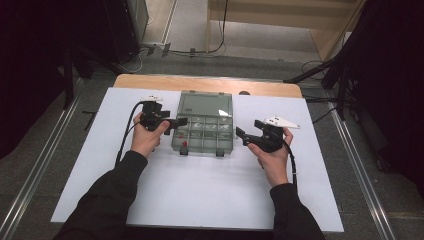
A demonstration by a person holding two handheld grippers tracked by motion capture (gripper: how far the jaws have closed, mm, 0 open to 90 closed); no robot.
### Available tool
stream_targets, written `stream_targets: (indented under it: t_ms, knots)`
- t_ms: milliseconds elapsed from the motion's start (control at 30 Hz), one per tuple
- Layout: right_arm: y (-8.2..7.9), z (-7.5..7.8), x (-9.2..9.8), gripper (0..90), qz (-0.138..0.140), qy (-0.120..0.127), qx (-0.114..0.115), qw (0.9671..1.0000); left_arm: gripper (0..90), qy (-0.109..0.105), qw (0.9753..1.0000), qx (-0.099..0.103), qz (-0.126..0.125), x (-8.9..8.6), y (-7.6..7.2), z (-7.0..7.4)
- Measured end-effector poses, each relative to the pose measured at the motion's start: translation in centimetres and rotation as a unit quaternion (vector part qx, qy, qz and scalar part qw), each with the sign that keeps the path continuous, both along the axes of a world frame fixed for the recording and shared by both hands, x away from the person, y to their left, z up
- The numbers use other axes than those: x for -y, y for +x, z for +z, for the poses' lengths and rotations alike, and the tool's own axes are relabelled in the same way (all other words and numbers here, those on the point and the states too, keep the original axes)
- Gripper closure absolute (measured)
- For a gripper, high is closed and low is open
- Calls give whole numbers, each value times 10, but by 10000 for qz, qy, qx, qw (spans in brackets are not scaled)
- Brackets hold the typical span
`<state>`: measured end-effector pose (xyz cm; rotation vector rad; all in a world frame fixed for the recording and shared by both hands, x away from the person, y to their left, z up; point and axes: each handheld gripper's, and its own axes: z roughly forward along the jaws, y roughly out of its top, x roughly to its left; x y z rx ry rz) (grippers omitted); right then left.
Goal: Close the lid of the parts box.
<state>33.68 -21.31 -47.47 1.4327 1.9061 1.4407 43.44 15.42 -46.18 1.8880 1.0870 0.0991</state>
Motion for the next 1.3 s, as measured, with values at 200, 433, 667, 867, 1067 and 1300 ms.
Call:
stream_targets:
  t_ms: [200, 433, 667, 867, 1067, 1300]
  knots:
    - [23, -3, -5, 225, 4, 88, -204, 9998, 226, 25, 10000, -50, 82, -1, 12, -8]
    - [45, -5, -8, 345, 21, 295, -431, 9986, 312, -176, 9992, -310, 158, 2, 27, -15]
    - [65, -9, -14, 389, 71, 304, -702, 9970, 327, -259, 9983, -414, 308, 7, 37, -23]
    - [76, -9, -17, 401, 66, 313, -811, 9962, 327, -220, 9977, -492, 403, 9, 44, -25]
    - [85, -13, -17, 439, 5, 443, -920, 9948, 355, -212, 9969, -574, 500, 10, 48, -28]
    - [96, -19, -21, 481, -87, 426, -1139, 9925, 417, -108, 9959, -621, 644, 13, 53, -28]
